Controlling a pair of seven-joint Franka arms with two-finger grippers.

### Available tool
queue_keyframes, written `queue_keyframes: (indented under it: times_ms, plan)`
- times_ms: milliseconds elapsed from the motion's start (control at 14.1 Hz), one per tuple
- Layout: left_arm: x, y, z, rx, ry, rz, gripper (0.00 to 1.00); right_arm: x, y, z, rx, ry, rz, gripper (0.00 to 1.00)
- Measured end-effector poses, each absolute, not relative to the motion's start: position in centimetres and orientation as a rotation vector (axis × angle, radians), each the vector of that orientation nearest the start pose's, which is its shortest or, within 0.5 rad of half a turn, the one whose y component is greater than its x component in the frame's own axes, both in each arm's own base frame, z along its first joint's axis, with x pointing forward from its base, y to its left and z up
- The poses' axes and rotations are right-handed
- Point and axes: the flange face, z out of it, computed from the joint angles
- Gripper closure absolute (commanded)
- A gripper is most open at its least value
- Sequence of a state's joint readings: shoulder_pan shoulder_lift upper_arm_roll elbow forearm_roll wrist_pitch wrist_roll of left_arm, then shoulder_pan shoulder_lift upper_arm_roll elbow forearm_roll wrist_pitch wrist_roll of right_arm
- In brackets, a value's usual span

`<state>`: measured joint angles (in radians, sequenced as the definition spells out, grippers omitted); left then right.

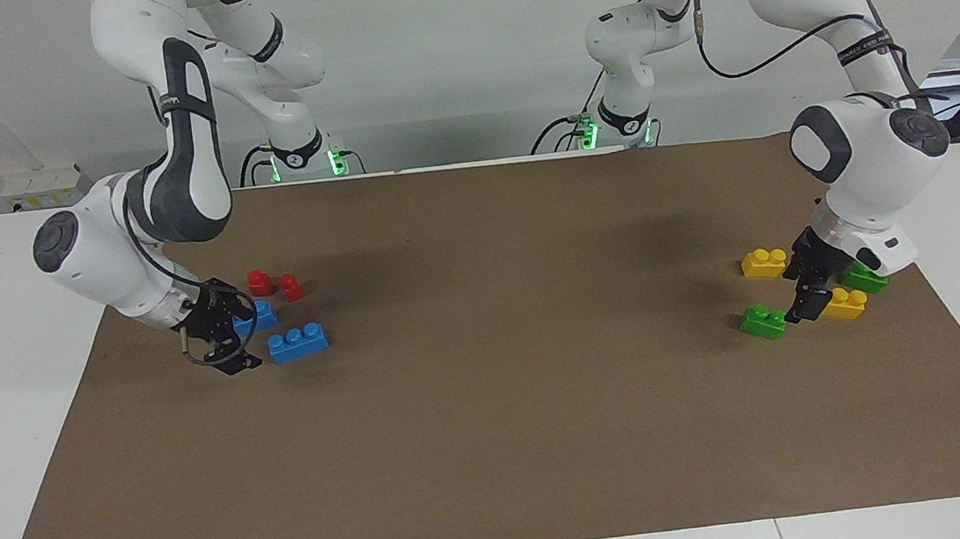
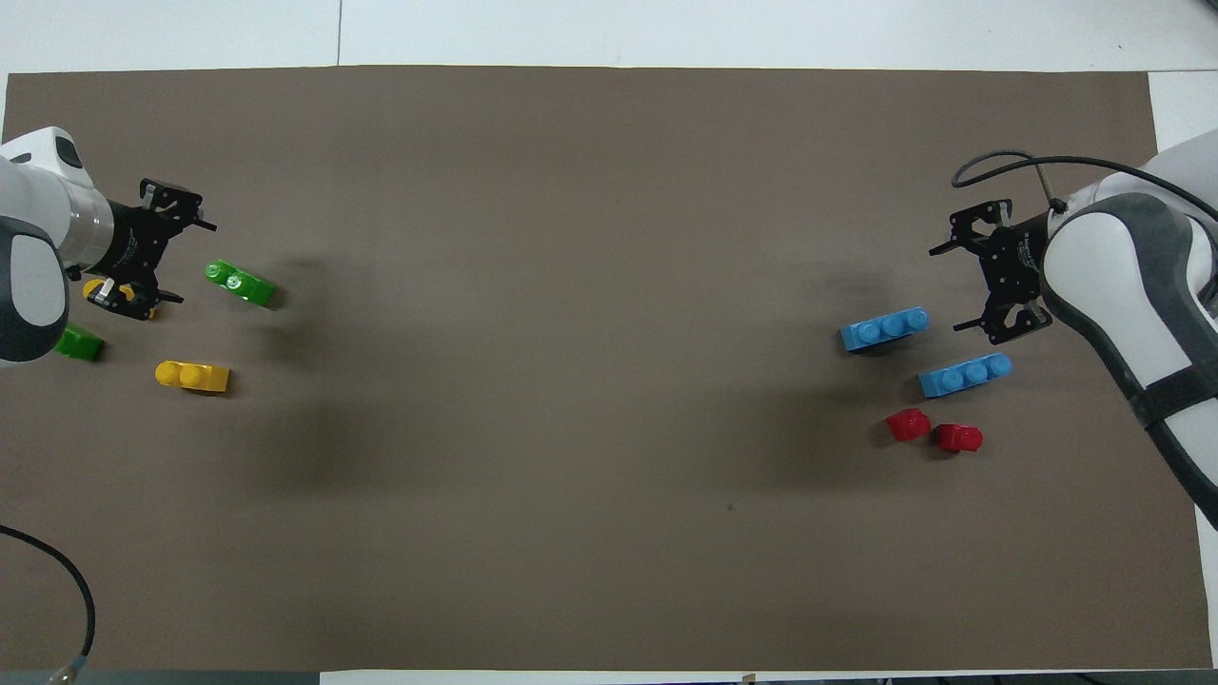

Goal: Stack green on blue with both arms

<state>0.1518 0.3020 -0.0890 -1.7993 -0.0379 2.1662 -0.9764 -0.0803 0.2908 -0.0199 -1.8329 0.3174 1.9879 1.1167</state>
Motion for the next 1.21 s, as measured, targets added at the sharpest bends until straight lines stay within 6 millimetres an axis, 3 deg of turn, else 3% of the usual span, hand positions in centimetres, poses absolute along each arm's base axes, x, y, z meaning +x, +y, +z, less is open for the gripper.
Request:
queue_keyframes:
  times_ms: [498, 1210]
  plan:
    - [65.4, 4.6, 34.9, -2.764, -1.624, -0.092, 0.00, 61.6, -3.5, 34.5, -2.270, 1.825, 0.420, 0.00]
    - [65.5, 4.6, 31.8, -2.753, -1.636, -0.068, 0.00, 60.2, -3.1, 30.8, -2.332, 1.743, 0.416, 0.00]
